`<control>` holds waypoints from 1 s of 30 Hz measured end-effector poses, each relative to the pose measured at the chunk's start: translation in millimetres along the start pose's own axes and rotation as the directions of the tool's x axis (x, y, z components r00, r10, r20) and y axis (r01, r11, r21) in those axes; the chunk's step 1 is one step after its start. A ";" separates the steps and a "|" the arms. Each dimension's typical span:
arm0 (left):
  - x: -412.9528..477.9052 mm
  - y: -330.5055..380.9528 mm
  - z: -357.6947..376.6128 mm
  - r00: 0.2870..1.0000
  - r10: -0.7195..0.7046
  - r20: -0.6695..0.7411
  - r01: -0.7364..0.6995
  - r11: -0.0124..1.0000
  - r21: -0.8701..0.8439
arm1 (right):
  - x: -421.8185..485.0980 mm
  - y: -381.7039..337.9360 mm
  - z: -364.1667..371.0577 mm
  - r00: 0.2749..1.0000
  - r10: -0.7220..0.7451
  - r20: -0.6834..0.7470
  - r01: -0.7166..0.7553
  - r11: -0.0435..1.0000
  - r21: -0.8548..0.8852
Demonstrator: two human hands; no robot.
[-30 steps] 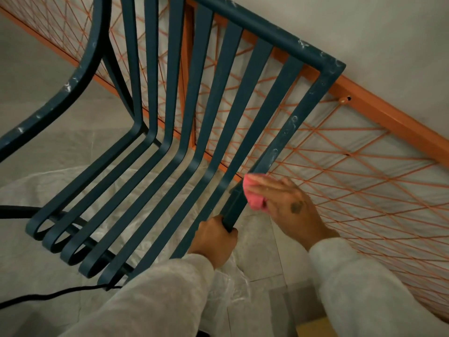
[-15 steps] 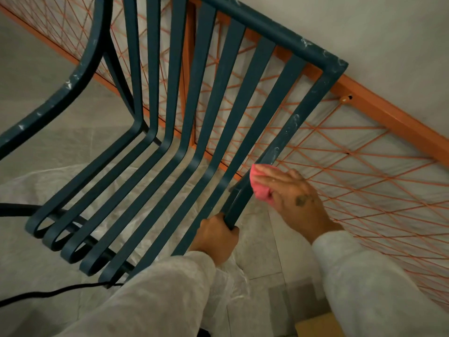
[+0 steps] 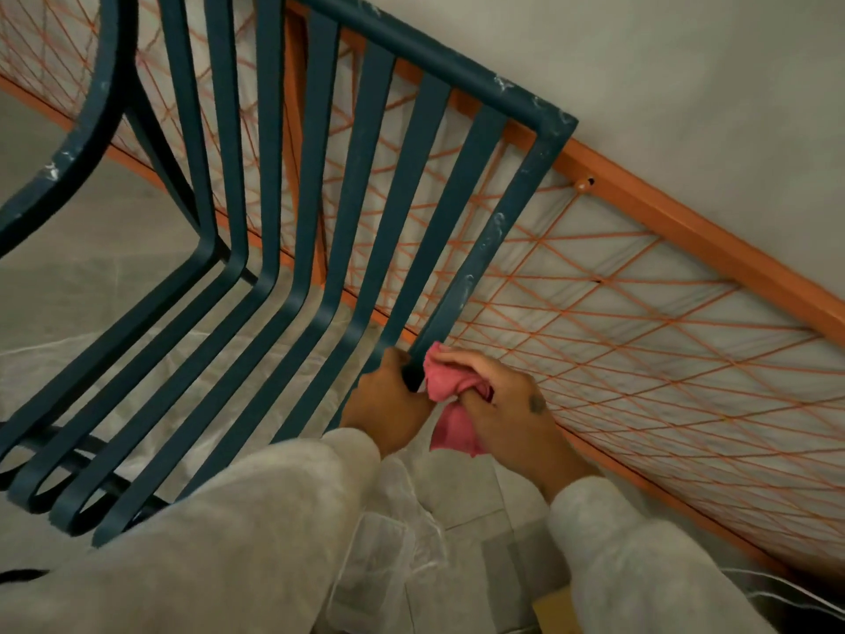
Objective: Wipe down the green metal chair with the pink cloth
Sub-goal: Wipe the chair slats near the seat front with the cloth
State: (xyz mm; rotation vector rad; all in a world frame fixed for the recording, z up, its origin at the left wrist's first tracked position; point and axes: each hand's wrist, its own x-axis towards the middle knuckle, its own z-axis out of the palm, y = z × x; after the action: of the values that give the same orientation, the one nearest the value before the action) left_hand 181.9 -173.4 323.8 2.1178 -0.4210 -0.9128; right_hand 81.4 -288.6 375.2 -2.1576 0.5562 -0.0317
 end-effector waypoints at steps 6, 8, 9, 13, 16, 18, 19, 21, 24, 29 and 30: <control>49.2 36.6 9.8 0.997 0.079 0.002 -0.079 0.996 0.035 | 40.3 -0.4 -44.1 0.965 -0.179 -0.189 0.161 0.981 -0.110; 59.5 37.4 13.4 0.995 0.093 -0.034 -0.091 0.995 0.042 | 55.6 -6.6 -62.2 0.948 -0.219 -0.232 0.182 0.968 -0.170; 61.3 35.2 14.9 0.994 0.095 -0.048 -0.093 0.995 0.038 | 62.7 -10.5 -70.2 0.937 -0.247 -0.249 0.197 0.958 -0.207; 60.5 32.1 20.4 0.990 0.092 -0.109 -0.086 0.995 0.059 | 89.7 -24.2 -93.9 0.901 -0.336 -0.276 0.242 0.915 -0.322; 62.1 33.4 22.4 0.983 0.092 -0.161 -0.079 0.993 0.082 | 102.3 -23.7 -100.0 0.850 -0.452 -0.269 0.272 0.816 -0.510; 62.8 33.4 22.7 0.982 0.089 -0.165 -0.076 0.994 0.083 | 103.0 -11.9 -88.0 0.837 -0.496 -0.232 0.253 0.727 -0.638; 62.9 33.3 22.8 0.982 0.087 -0.166 -0.073 0.994 0.087 | 99.6 -4.0 -76.7 0.850 -0.489 -0.197 0.248 0.701 -0.668; 63.8 31.6 22.6 0.984 0.090 -0.155 -0.075 0.992 0.098 | 86.9 15.5 -48.9 0.898 -0.433 -0.072 0.291 0.709 -0.643; 62.6 30.8 20.4 0.977 0.179 -0.118 -0.159 0.975 0.158 | 67.1 36.8 -29.6 0.896 -0.432 0.100 0.415 0.739 -0.530; 60.1 35.7 20.7 0.983 0.106 -0.152 -0.090 0.990 0.107 | 76.6 37.0 -63.9 0.804 -0.580 0.130 0.554 0.653 -0.517; 61.1 35.5 21.1 0.983 0.079 -0.164 -0.065 0.994 0.087 | 88.1 33.7 -79.2 0.796 -0.593 0.123 0.541 0.605 -0.585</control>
State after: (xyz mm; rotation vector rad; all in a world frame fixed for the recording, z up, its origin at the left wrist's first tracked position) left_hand 208.7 -241.2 313.0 2.2177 -0.4514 -0.6810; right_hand 130.5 -401.3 382.1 -2.8967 -0.1542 -0.3444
